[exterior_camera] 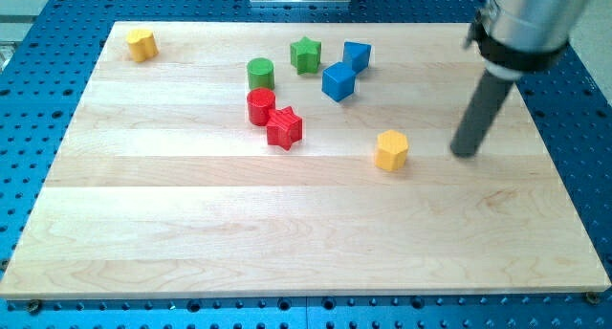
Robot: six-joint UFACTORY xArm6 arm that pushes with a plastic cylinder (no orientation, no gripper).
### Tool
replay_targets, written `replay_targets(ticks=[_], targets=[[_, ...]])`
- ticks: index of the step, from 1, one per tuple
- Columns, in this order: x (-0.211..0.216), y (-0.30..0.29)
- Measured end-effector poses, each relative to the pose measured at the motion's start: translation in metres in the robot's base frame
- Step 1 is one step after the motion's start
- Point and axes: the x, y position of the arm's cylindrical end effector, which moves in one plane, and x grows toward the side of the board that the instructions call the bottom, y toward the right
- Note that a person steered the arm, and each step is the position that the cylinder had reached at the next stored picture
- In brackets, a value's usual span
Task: Move the yellow hexagon below the red star
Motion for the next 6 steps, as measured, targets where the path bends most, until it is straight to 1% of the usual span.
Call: replay_targets(ticks=[1, 2, 3, 4, 6], targets=[[0.017, -0.058], [0.039, -0.096], [0.04, -0.106], [0.062, -0.174], [0.119, -0.202]])
